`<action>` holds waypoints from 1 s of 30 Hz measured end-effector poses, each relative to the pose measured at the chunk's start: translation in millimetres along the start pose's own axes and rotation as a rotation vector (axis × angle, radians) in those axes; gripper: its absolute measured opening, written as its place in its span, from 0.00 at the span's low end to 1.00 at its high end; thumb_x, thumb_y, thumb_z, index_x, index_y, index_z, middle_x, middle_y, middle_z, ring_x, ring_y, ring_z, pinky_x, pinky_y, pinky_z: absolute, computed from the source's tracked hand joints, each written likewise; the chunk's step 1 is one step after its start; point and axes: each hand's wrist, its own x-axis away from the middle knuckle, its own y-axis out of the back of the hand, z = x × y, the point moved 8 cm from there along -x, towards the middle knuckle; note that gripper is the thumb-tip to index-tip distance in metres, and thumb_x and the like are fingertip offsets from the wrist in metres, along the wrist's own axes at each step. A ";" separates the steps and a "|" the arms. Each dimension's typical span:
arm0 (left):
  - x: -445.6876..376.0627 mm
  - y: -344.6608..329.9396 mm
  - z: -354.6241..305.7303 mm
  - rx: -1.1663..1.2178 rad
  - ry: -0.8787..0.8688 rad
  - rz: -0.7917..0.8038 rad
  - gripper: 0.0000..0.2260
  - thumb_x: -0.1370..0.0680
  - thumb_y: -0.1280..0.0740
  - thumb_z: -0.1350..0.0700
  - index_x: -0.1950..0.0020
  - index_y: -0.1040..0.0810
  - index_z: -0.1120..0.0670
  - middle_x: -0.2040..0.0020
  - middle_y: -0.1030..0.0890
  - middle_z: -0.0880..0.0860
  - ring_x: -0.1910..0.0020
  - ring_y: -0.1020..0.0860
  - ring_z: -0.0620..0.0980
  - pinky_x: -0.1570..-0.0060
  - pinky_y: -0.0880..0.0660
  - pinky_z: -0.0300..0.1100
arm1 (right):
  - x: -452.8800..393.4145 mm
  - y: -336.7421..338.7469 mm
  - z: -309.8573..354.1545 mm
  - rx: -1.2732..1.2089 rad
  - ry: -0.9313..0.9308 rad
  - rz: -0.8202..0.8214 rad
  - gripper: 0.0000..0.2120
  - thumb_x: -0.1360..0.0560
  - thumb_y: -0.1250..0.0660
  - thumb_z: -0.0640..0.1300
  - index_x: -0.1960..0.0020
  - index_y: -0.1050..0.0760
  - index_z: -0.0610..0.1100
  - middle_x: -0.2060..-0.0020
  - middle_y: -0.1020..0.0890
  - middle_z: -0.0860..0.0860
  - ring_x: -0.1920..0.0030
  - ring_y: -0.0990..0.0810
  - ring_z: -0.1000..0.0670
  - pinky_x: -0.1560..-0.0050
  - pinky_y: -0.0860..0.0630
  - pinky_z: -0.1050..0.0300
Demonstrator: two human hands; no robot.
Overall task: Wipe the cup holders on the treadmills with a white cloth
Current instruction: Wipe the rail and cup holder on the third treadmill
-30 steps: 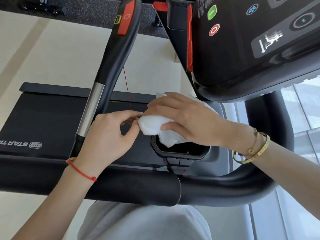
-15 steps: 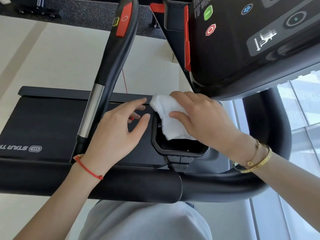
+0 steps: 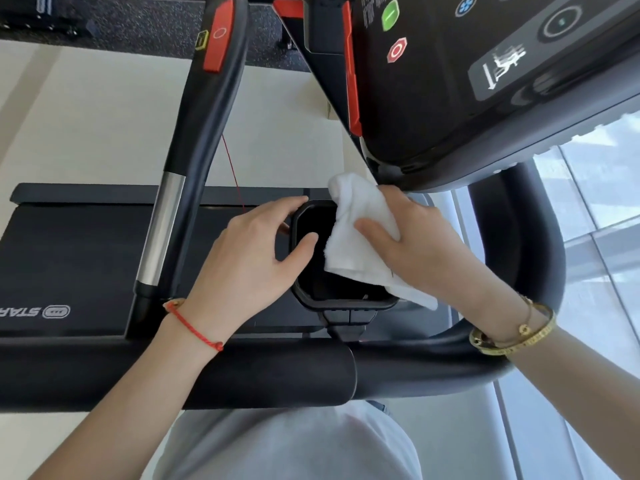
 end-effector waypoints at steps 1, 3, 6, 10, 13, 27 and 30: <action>0.3 -0.6 0.8 0.005 0.002 0.005 0.23 0.23 0.37 0.41 0.29 0.27 0.45 0.41 0.20 0.40 0.47 0.22 0.38 0.44 0.21 0.48 | 3.3 1.1 -0.6 -0.033 -0.001 -0.012 0.23 0.20 0.40 0.54 0.28 0.36 0.49 0.46 0.22 0.48 0.51 0.24 0.46 0.59 0.31 0.59; 0.9 -1.2 2.0 0.020 0.013 0.013 0.22 0.24 0.36 0.43 0.30 0.27 0.44 0.42 0.21 0.39 0.47 0.22 0.38 0.44 0.21 0.47 | 14.6 7.5 -3.1 -0.089 -0.004 -0.046 0.23 0.21 0.38 0.52 0.27 0.36 0.51 0.50 0.23 0.53 0.58 0.26 0.56 0.63 0.32 0.71; 1.3 -1.5 2.1 0.034 0.030 0.014 0.22 0.25 0.35 0.45 0.30 0.28 0.44 0.43 0.21 0.38 0.48 0.23 0.37 0.43 0.22 0.44 | 32.5 20.6 -11.5 -0.068 -0.041 -0.065 0.23 0.23 0.34 0.52 0.30 0.32 0.53 0.57 0.24 0.57 0.62 0.27 0.59 0.60 0.33 0.70; 0.3 -2.2 2.6 0.065 0.032 0.014 0.21 0.24 0.35 0.47 0.31 0.27 0.44 0.45 0.20 0.38 0.48 0.22 0.38 0.43 0.22 0.42 | 48.2 43.8 0.3 0.096 0.153 -0.166 0.22 0.25 0.30 0.51 0.32 0.27 0.52 0.50 0.21 0.55 0.53 0.24 0.52 0.53 0.34 0.67; 0.3 -3.0 4.1 0.090 0.022 0.018 0.21 0.25 0.34 0.48 0.31 0.27 0.45 0.45 0.20 0.38 0.48 0.22 0.37 0.43 0.22 0.41 | 47.3 45.8 22.7 0.160 0.385 -0.110 0.23 0.23 0.33 0.51 0.30 0.29 0.48 0.39 0.22 0.52 0.43 0.24 0.51 0.41 0.30 0.62; 6.4 -4.5 12.2 0.175 0.035 0.042 0.24 0.23 0.38 0.41 0.26 0.30 0.40 0.44 0.19 0.38 0.50 0.18 0.43 0.44 0.24 0.35 | 8.8 -21.8 48.3 0.550 0.572 0.530 0.19 0.23 0.41 0.58 0.34 0.30 0.53 0.43 0.24 0.54 0.42 0.25 0.50 0.41 0.29 0.53; 7.1 -2.9 11.5 0.203 0.035 0.024 0.23 0.23 0.41 0.37 0.28 0.30 0.38 0.47 0.21 0.28 0.56 0.17 0.63 0.53 0.23 0.45 | -0.5 -39.3 50.5 0.671 0.604 0.569 0.16 0.23 0.45 0.58 0.40 0.30 0.51 0.51 0.22 0.52 0.50 0.22 0.47 0.51 0.24 0.47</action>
